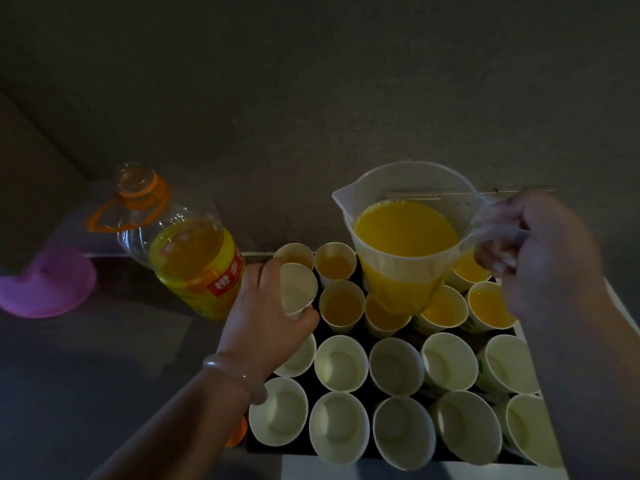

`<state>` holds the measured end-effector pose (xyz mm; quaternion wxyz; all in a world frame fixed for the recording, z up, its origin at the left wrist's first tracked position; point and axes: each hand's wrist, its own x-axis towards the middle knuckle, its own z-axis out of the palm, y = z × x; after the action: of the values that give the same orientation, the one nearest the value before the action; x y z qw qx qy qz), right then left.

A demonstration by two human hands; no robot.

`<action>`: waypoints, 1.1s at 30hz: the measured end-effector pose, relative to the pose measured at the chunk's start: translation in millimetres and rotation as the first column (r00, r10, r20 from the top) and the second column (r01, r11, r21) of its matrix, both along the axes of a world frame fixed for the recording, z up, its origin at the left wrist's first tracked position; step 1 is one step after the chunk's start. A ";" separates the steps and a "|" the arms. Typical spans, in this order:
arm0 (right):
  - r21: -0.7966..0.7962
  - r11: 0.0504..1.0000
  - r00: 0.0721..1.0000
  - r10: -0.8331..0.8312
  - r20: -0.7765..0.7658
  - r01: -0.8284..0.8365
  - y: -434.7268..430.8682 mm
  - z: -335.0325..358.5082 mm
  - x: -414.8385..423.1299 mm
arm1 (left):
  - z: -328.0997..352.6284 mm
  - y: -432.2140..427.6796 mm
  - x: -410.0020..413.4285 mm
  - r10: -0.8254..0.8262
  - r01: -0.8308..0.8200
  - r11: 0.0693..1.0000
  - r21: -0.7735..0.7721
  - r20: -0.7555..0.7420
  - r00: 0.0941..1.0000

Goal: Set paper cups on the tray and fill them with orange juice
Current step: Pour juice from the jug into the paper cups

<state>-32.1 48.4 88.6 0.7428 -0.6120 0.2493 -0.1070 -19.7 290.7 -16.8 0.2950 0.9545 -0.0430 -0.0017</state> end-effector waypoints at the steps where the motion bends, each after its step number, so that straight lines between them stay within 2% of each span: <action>1: -0.014 1.000 1.000 0.005 -0.022 -0.005 -1.6 -0.1 1.0 | 3.5 -0.9 -1.3 -0.002 0.002 0.999 -0.036 0.021 1.000; 5: -0.123 0.991 0.997 0.053 -0.052 -0.059 -10.7 -1.5 4.2 | 14.3 -2.1 -0.3 -0.027 0.047 0.990 -0.131 0.152 0.988; 13: -0.297 0.936 0.982 0.172 -0.076 -0.188 -10.3 10.7 8.2 | 25.3 -3.9 4.5 -0.077 0.104 0.985 -0.139 0.186 0.979; 21: -0.483 0.840 0.967 0.246 -0.070 -0.248 -2.6 26.5 10.0 | 30.4 -8.6 6.5 -0.123 0.146 0.981 -0.129 0.173 0.977; 29: -0.493 0.825 0.960 0.253 -0.119 -0.278 4.1 32.7 14.6 | 32.9 -11.8 6.7 -0.133 0.155 0.970 -0.187 0.123 0.983; 33: -0.556 0.770 0.950 0.272 -0.156 -0.312 5.3 34.6 15.6 | 34.3 -13.9 6.3 -0.151 0.167 0.960 -0.225 0.086 0.985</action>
<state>-16.6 53.6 123.2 0.5223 -0.8416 0.1318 -0.0402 -13.5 276.8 17.5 0.4014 0.9066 -0.1293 0.0120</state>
